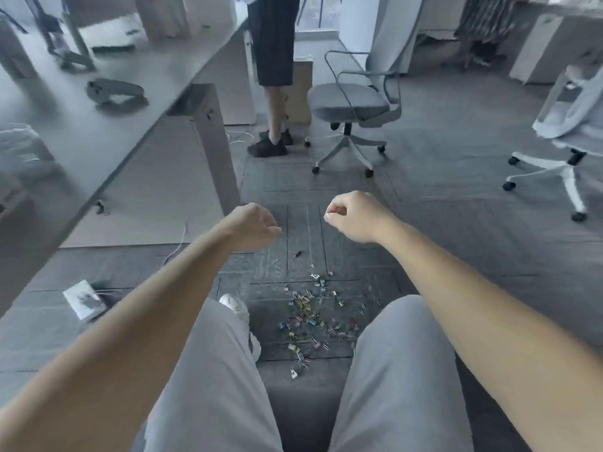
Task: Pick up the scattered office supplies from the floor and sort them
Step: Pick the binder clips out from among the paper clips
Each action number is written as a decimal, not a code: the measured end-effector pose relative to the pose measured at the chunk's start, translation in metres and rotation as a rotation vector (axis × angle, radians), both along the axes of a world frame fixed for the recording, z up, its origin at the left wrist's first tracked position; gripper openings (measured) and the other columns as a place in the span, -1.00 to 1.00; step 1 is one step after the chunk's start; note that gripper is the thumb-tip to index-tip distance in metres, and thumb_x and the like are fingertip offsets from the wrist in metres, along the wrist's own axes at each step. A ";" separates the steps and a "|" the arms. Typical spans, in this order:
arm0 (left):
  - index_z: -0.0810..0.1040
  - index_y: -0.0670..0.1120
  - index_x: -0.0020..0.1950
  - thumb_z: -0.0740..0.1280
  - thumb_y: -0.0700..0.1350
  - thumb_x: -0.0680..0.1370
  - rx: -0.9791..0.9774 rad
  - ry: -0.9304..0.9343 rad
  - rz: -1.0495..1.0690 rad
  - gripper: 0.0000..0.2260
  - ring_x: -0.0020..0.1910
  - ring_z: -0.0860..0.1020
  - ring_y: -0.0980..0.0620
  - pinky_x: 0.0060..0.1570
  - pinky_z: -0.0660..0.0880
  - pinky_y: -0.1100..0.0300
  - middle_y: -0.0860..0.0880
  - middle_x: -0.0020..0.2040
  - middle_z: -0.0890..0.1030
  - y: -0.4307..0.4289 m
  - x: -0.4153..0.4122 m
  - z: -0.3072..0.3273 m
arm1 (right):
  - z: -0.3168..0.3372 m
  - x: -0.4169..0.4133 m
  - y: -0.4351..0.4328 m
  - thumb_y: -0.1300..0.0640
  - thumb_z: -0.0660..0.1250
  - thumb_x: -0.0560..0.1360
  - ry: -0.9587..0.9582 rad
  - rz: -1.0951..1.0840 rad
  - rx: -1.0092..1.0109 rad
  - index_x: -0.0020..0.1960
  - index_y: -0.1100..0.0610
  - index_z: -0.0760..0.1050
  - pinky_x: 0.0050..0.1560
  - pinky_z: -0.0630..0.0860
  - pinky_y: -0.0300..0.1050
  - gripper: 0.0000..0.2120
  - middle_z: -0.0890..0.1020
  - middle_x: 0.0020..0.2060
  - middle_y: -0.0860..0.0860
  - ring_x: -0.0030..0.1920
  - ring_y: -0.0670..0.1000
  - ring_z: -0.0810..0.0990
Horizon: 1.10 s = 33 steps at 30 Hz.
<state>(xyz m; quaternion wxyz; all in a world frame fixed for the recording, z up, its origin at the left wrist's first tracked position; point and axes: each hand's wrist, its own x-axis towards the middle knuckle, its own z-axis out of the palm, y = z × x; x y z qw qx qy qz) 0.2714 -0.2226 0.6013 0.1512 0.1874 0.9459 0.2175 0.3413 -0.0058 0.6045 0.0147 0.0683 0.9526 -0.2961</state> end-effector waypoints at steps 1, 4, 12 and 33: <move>0.67 0.02 -0.09 0.32 -0.01 0.54 -0.012 -0.044 -0.016 -0.86 -0.19 0.64 0.01 -0.22 0.52 0.24 -0.01 -0.18 0.68 0.010 -0.006 -0.014 | -0.013 0.000 0.009 -0.03 0.28 0.58 -0.047 -0.030 0.000 0.00 -0.01 0.60 -0.11 0.43 -0.14 -0.85 0.62 -0.13 -0.12 -0.06 -0.05 0.58; 0.67 -0.07 -0.03 0.31 -0.04 0.56 0.002 -0.169 -0.049 -0.82 -0.13 0.68 -0.05 -0.15 0.60 0.11 -0.06 -0.17 0.69 0.035 -0.024 -0.058 | -0.051 -0.002 0.028 -0.04 0.27 0.57 -0.175 -0.111 0.002 0.00 -0.03 0.58 -0.10 0.43 -0.11 -0.85 0.62 -0.18 -0.11 -0.04 -0.01 0.60; 0.61 -0.21 -0.03 0.38 -0.12 0.57 0.165 -0.798 0.032 -0.85 -0.21 0.58 -0.02 0.01 0.57 0.08 -0.08 -0.19 0.61 0.100 -0.071 -0.168 | -0.141 -0.037 0.075 -0.02 0.28 0.59 -0.379 -0.370 -0.168 -0.04 0.03 0.60 -0.01 0.62 0.03 -0.82 0.70 -0.14 0.03 -0.11 0.06 0.68; 0.16 0.03 0.54 0.34 0.01 0.60 -0.540 -0.449 -0.531 -0.42 0.41 0.33 -0.16 0.31 0.41 -0.05 -0.10 0.41 0.28 0.192 -0.108 -0.593 | -0.582 -0.057 0.174 -0.04 0.31 0.58 -0.984 -0.289 0.098 0.15 0.04 0.39 -0.08 0.58 0.00 -0.77 0.59 -0.11 0.04 -0.13 0.10 0.58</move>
